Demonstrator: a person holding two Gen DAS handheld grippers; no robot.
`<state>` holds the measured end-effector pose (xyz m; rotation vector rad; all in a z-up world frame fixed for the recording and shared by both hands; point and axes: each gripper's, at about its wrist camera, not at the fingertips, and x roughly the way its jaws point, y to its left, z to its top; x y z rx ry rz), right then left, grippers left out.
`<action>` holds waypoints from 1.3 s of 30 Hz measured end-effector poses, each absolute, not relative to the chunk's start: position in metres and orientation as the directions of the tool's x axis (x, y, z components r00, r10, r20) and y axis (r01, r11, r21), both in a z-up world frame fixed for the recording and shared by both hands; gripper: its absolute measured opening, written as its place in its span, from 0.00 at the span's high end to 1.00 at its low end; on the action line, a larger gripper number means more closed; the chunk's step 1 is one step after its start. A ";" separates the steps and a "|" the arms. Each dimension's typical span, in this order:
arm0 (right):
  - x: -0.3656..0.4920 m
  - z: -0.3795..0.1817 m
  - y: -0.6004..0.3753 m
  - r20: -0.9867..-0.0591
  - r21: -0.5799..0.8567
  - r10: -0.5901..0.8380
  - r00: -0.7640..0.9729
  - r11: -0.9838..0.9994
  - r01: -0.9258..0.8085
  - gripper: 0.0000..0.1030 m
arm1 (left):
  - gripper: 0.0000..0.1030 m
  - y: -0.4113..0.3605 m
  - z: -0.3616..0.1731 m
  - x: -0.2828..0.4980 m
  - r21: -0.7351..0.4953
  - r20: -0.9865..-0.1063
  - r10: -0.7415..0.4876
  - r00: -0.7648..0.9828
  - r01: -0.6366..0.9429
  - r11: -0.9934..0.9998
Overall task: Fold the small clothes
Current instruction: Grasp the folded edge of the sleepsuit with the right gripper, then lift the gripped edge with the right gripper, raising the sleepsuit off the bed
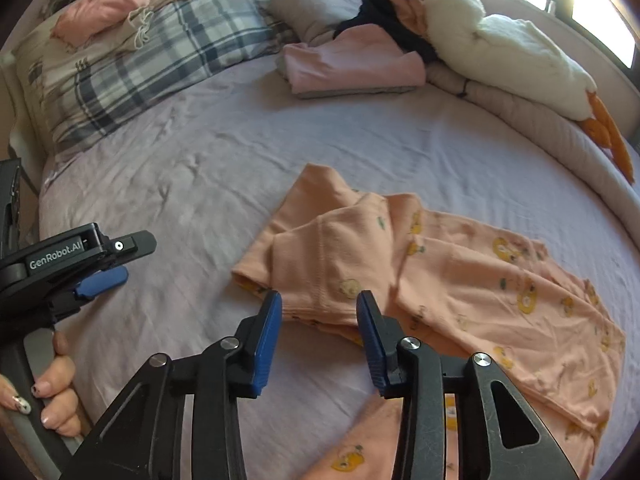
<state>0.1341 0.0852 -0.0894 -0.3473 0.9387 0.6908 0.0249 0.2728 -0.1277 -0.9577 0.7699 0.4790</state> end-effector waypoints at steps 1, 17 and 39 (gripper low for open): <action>0.134 -0.093 0.090 -0.834 0.019 0.388 0.392 0.731 -0.682 0.60 | 0.38 0.274 -0.127 0.024 -0.549 -0.761 0.032 0.648 -0.670 0.500; 0.148 -0.120 0.097 -0.864 -0.035 0.303 0.402 0.760 -0.649 0.67 | 0.38 0.275 -0.131 0.025 -0.566 -0.754 0.016 0.657 -0.661 0.492; 0.186 -0.095 -0.038 -0.762 0.424 0.511 0.397 0.858 -0.291 0.93 | 0.38 0.266 -0.132 0.033 -0.555 -0.759 -0.005 0.651 -0.644 0.527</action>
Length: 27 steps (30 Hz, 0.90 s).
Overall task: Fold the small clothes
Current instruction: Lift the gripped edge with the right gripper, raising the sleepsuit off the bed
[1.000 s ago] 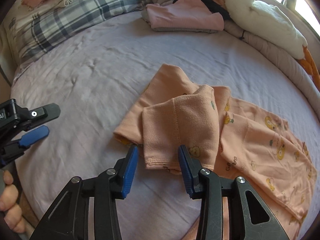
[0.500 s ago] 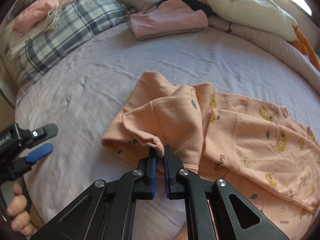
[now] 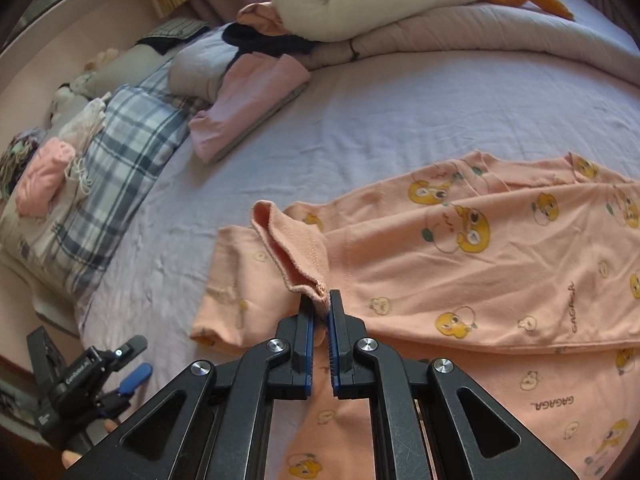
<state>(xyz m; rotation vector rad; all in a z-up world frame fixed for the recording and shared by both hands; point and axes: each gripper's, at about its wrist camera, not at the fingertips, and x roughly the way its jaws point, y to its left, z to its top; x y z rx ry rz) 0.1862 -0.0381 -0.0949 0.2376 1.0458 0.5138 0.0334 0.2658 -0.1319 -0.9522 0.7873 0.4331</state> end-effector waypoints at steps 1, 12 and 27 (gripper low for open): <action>0.187 -0.099 -0.043 -0.770 0.422 0.502 0.394 0.864 -0.275 0.93 | 0.38 0.265 -0.132 0.034 -0.554 -0.760 -0.006 0.650 -0.642 0.530; 0.193 -0.102 -0.044 -0.803 0.361 0.429 0.413 0.902 -0.237 0.78 | 0.37 0.260 -0.132 0.037 -0.547 -0.764 -0.016 0.645 -0.634 0.547; 0.204 -0.112 -0.051 -0.799 0.437 0.474 0.369 0.881 -0.183 0.67 | 0.37 0.251 -0.132 0.044 -0.545 -0.767 -0.042 0.641 -0.614 0.571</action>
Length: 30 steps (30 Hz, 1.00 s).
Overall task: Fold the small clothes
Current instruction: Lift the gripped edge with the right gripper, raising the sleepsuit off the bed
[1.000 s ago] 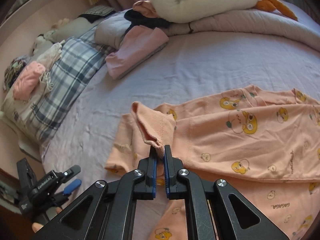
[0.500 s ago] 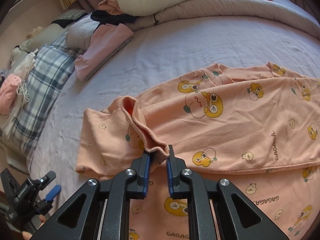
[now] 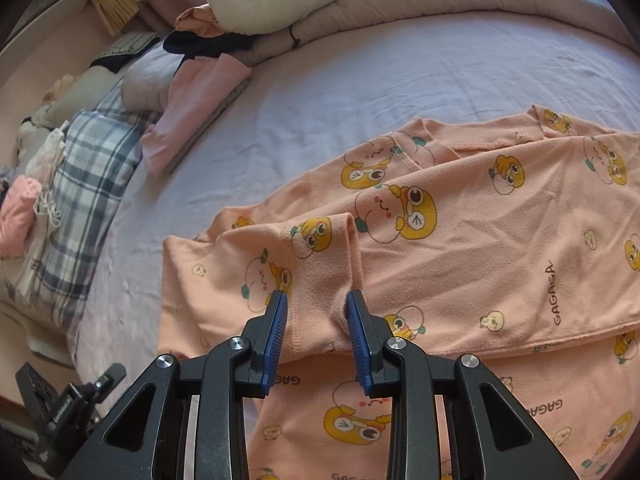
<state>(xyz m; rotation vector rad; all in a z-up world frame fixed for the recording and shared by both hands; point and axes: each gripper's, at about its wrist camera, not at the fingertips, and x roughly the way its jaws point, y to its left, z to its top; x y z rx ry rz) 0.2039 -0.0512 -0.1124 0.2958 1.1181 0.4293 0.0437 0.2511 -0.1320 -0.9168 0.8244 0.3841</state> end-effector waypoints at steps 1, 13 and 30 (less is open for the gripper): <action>0.204 -0.113 -0.049 -0.800 0.439 0.476 0.366 0.879 -0.185 0.60 | 0.37 0.251 -0.132 0.043 -0.546 -0.766 -0.044 0.642 -0.613 0.570; 0.205 -0.112 -0.034 -0.816 0.340 0.420 0.398 0.904 -0.257 0.88 | 0.37 0.248 -0.132 0.047 -0.551 -0.764 -0.055 0.643 -0.606 0.573; 0.202 -0.114 -0.066 -0.798 0.455 0.491 0.349 0.871 -0.187 0.54 | 0.37 0.241 -0.132 0.049 -0.558 -0.763 -0.078 0.642 -0.593 0.580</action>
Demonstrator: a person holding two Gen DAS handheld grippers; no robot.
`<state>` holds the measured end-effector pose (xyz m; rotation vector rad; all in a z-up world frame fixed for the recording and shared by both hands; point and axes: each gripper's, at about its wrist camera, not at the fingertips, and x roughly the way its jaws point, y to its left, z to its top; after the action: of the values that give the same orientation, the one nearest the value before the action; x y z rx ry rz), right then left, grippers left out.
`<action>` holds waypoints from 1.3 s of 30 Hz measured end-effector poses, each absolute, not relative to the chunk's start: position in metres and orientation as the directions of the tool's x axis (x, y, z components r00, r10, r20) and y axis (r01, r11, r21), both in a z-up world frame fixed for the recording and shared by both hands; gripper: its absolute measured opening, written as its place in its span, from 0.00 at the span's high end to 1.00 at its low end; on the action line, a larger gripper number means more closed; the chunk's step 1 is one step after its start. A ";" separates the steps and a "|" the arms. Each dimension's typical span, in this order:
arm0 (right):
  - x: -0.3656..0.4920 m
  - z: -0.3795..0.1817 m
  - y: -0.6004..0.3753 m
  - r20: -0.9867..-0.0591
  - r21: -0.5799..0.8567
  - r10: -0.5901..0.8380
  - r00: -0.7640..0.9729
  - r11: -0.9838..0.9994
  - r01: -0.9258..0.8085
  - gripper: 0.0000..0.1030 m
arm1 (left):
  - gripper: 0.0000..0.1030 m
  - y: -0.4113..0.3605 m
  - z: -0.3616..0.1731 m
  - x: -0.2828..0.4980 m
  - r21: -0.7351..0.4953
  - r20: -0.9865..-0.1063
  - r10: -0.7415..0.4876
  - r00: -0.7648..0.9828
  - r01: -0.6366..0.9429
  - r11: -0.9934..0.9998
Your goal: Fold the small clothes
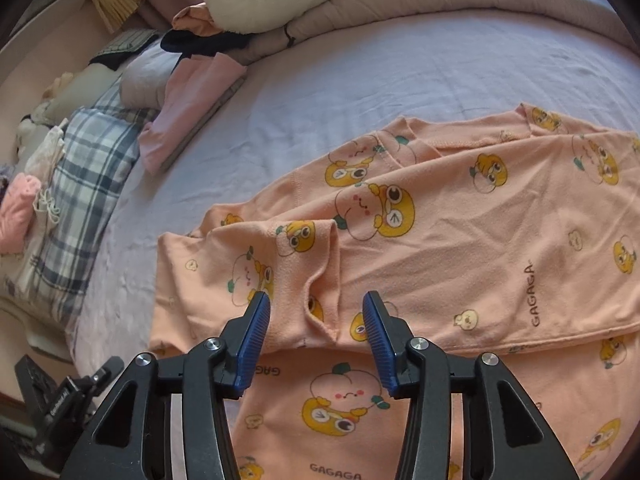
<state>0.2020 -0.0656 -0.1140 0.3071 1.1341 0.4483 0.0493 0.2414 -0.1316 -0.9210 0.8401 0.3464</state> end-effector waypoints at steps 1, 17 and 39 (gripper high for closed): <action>0.203 -0.117 -0.061 -0.797 0.457 0.497 0.342 0.868 -0.195 0.54 | 0.37 0.241 -0.132 0.050 -0.558 -0.764 -0.079 0.641 -0.593 0.581; 0.192 -0.070 -0.051 -0.749 0.347 0.458 0.479 0.887 -0.305 0.88 | 0.36 0.234 -0.132 0.056 -0.530 -0.777 -0.074 0.625 -0.587 0.612; 0.193 0.024 -0.143 -0.611 0.255 0.329 0.720 0.943 -0.215 0.88 | 0.37 0.188 -0.115 0.087 -0.467 -0.796 -0.091 0.598 -0.512 0.721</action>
<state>0.1926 -0.1430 0.0239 0.1709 0.7060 0.3022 0.0867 0.1877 -0.1150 -0.7459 0.9142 0.2720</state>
